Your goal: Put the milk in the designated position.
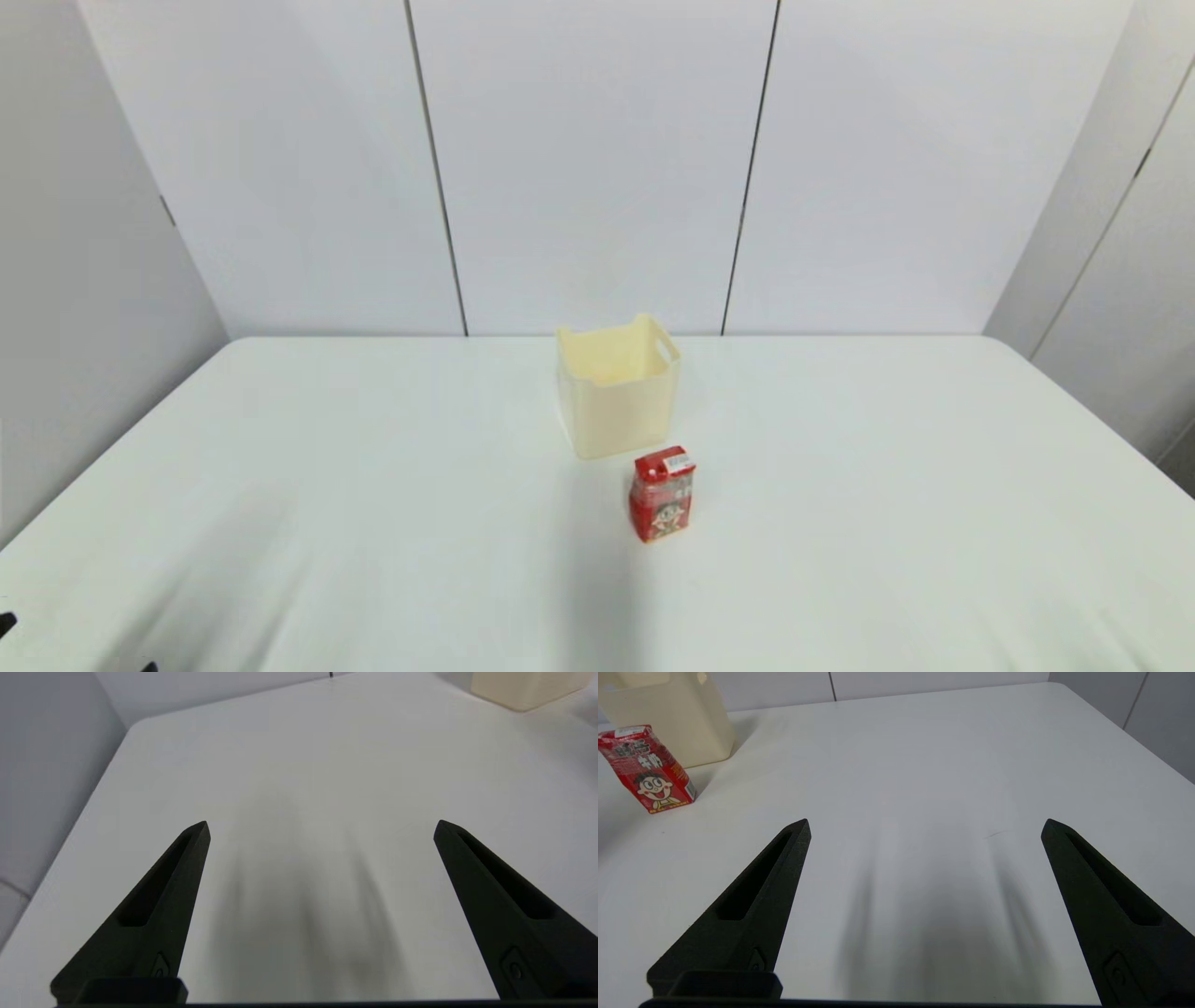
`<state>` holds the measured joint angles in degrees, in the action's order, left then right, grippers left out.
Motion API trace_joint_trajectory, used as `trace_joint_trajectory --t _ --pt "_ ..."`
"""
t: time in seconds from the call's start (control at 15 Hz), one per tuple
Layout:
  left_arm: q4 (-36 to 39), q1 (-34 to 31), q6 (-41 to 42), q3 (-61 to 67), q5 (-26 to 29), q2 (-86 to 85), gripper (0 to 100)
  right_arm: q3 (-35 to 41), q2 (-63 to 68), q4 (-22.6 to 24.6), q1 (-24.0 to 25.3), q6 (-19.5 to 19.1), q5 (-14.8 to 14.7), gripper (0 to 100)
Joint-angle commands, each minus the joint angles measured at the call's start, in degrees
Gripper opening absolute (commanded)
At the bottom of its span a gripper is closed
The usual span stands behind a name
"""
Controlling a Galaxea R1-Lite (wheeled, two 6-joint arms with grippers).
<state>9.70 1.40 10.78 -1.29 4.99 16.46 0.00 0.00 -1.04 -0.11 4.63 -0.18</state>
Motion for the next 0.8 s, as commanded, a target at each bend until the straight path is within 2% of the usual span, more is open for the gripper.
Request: trace_joint_trajectory --t 0.07,0.2,0.4,0.8 --pt "-11.81 -1.49 -0.14 0.41 -0.94 -16.19 100 0.0 0.09 -0.02 0.02 0.03 0.01 100" --pt "-9.18 -1.49 -1.02 1.29 -1.21 -16.55 100 0.0 0.09 0.07 0.02 0.03 0.01 100" --pt "-9.97 -1.49 -5.59 1.29 -1.73 -16.55 100 0.0 0.09 -0.02 0.02 0.03 0.01 100" --pt "-9.97 -1.49 -5.94 1.29 -1.91 -16.63 100 0.0 0.0 -0.02 0.02 0.03 0.01 100"
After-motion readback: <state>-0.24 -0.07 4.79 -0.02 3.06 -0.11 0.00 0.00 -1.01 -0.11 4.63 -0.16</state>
